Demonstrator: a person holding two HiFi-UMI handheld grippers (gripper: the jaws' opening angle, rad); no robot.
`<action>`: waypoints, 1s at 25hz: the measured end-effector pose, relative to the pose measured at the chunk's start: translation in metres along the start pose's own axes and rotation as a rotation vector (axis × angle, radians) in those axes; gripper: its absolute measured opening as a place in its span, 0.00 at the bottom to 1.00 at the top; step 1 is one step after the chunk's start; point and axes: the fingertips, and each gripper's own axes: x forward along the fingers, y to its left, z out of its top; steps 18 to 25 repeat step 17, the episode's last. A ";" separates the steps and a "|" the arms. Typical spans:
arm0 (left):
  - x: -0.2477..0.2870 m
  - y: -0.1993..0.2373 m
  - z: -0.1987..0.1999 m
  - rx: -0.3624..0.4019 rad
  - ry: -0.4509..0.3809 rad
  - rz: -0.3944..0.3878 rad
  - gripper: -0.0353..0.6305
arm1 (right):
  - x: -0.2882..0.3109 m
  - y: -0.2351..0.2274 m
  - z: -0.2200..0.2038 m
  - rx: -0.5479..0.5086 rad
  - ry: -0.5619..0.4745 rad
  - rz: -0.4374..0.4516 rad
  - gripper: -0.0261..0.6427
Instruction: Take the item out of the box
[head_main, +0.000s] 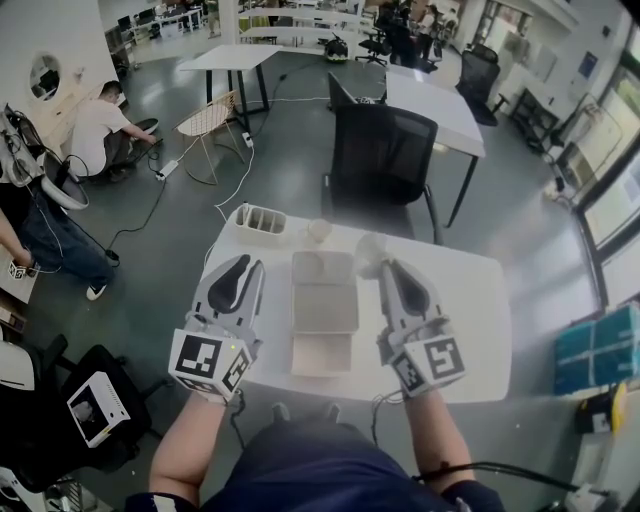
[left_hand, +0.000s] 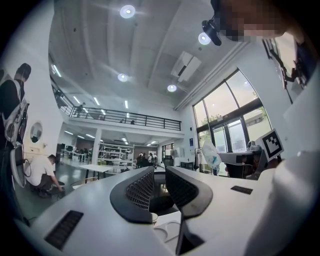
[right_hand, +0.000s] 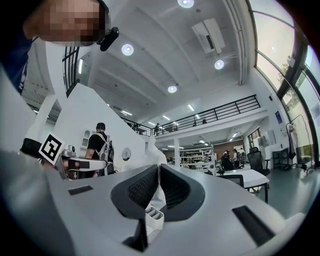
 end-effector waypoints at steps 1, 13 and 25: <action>0.000 0.000 0.000 0.000 0.001 0.000 0.19 | 0.000 0.000 0.000 -0.001 0.002 0.000 0.08; 0.005 0.000 -0.004 0.001 0.006 -0.004 0.19 | 0.003 0.002 0.001 -0.018 -0.016 0.022 0.08; 0.006 0.001 -0.006 0.002 0.007 -0.004 0.19 | 0.003 0.001 -0.002 -0.018 -0.003 0.021 0.08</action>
